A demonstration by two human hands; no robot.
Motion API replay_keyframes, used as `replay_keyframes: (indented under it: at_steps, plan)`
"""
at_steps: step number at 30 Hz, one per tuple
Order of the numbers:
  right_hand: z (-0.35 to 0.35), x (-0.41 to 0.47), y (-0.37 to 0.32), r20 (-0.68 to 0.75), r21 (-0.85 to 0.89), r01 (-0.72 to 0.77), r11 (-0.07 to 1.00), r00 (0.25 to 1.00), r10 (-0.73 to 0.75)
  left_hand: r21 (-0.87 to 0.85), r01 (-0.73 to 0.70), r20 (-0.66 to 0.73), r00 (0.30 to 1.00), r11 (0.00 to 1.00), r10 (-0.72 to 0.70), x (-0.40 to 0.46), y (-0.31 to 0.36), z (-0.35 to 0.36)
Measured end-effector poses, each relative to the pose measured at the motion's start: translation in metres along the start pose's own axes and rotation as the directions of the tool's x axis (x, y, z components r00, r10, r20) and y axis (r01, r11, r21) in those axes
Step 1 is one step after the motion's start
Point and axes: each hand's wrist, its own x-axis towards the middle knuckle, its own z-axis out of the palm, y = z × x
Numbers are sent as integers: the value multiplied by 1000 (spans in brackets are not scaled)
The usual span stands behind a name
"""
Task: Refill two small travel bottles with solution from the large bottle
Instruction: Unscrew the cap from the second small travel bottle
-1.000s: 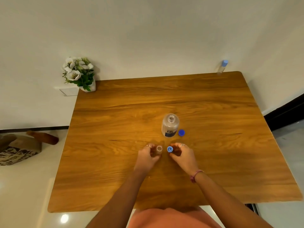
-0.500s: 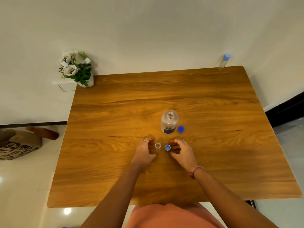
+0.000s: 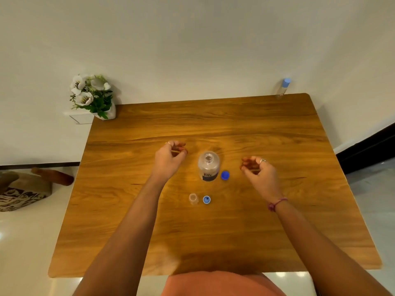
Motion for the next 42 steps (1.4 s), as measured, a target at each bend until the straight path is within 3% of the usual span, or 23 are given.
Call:
replay_keyframes:
  at_steps: [7,14,24,34,39,42]
  plan:
    - [-52,91,-10,-146,-7,51,999,988,-51,-64,-105,12,994,992,106,38,75,32]
    - [-110,204,-8,-329,-122,-6,993,944,-35,-47,-178,33,983,983,180,71,126,60]
    - [-127,308,11,-136,-465,-79,882,991,17,20,-173,29,985,985,173,98,149,78]
    - [-128,318,17,-64,-555,26,832,995,-73,25,-135,34,990,991,134,104,148,85]
    - [-111,292,-26,44,-322,102,941,995,-93,51,-171,37,985,984,169,98,147,86]
    - [-107,262,-75,163,59,69,996,984,-78,115,-210,14,978,971,209,93,148,80]
